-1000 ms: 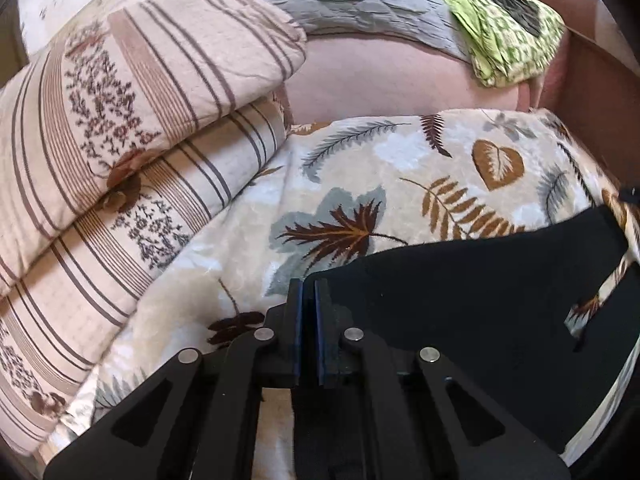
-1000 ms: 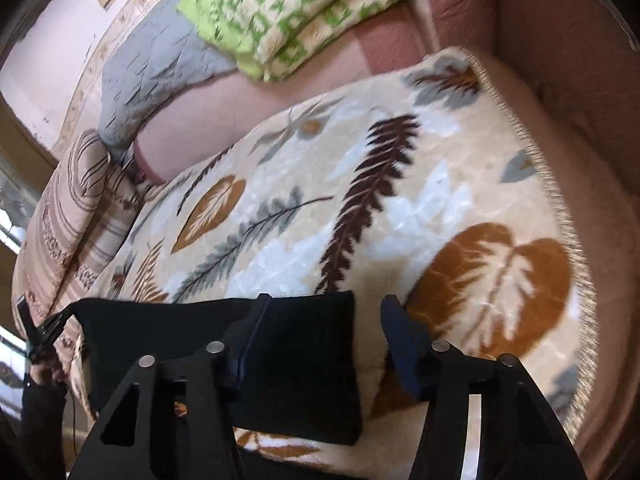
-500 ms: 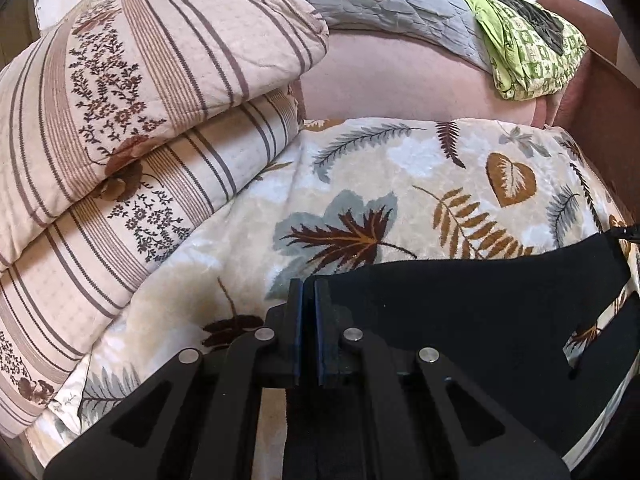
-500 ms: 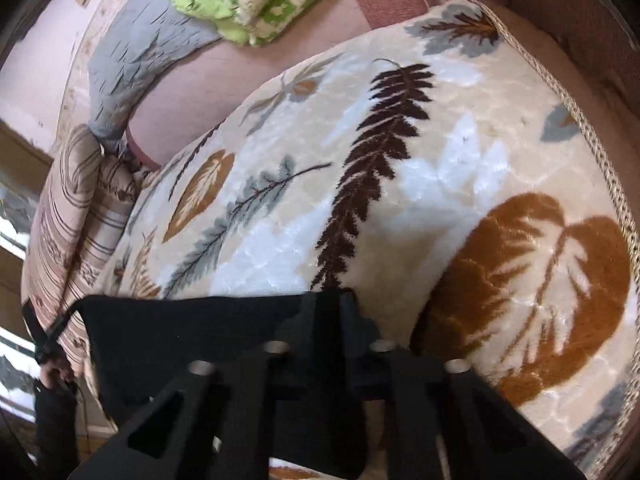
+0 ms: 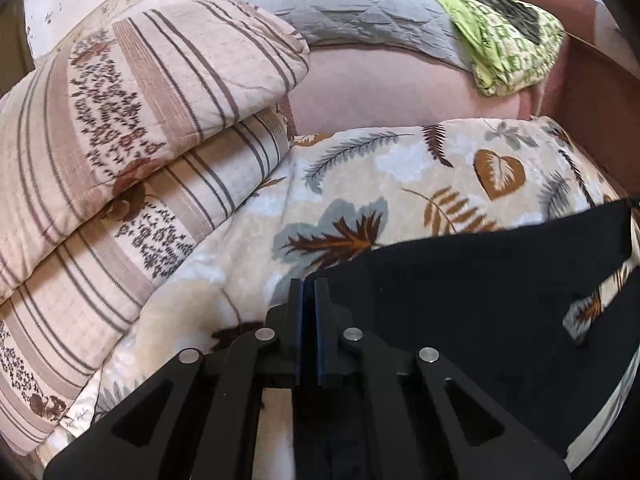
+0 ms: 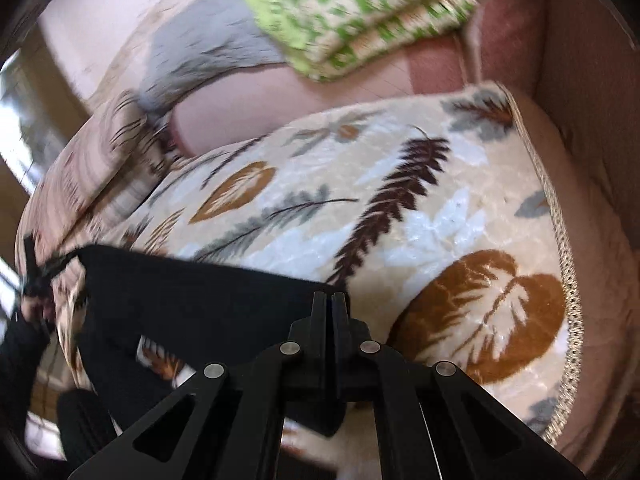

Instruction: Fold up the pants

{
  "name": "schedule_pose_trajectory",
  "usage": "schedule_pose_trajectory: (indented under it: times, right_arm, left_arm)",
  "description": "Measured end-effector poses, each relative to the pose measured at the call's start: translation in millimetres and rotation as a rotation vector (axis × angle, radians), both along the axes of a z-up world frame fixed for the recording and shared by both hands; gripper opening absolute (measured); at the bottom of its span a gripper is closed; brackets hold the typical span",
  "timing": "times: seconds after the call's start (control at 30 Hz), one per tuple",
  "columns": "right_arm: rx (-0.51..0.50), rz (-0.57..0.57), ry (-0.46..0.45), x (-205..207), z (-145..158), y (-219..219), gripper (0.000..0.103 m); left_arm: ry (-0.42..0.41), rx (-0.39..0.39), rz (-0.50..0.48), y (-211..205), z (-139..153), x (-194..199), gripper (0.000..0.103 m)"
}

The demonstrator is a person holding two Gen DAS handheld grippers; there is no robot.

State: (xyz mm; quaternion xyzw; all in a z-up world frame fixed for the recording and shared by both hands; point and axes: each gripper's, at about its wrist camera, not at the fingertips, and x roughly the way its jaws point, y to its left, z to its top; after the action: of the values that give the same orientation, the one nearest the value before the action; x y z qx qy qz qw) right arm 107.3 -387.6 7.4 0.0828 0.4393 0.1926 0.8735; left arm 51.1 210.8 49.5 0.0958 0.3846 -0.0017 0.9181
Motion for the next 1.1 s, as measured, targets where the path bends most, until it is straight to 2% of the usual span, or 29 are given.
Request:
schedule_pose_trajectory:
  times: [0.03, 0.17, 0.47, 0.6, 0.73, 0.83, 0.97, 1.1]
  right_arm:
    - [-0.004, 0.027, -0.022, -11.3, 4.0, 3.1, 0.001]
    - [-0.018, 0.106, -0.09, -56.7, 15.5, 11.2, 0.001]
    - [-0.013, 0.118, -0.134, -130.6, 20.1, 7.6, 0.001]
    - [-0.03, 0.121, -0.12, -158.6, 6.2, -0.5, 0.001]
    - [-0.042, 0.11, -0.079, -177.6, -17.9, -11.6, 0.001]
    - [-0.064, 0.113, -0.039, -189.7, -38.9, -11.9, 0.001]
    - [-0.047, 0.1, -0.027, -199.9, -50.1, -16.6, 0.001]
    - [-0.053, 0.091, -0.027, -208.6, -51.9, -19.1, 0.0]
  left_arm:
    - [-0.02, 0.022, -0.018, -1.0, 1.0, -10.8, 0.003]
    - [-0.064, 0.011, -0.071, -1.5, 6.6, -43.8, 0.003]
    - [-0.078, -0.02, -0.071, 14.3, -7.7, -111.7, 0.003]
    - [-0.098, -0.079, -0.065, 24.9, -25.1, -154.3, 0.003]
    - [-0.07, -0.105, -0.076, 22.8, -50.3, -179.6, 0.003]
    - [-0.031, -0.157, -0.029, 29.2, -67.0, -187.3, 0.005]
    - [-0.013, -0.238, 0.075, 43.0, -80.1, -196.5, 0.008]
    - [-0.079, -0.282, 0.177, 52.9, -70.0, -210.9, 0.008]
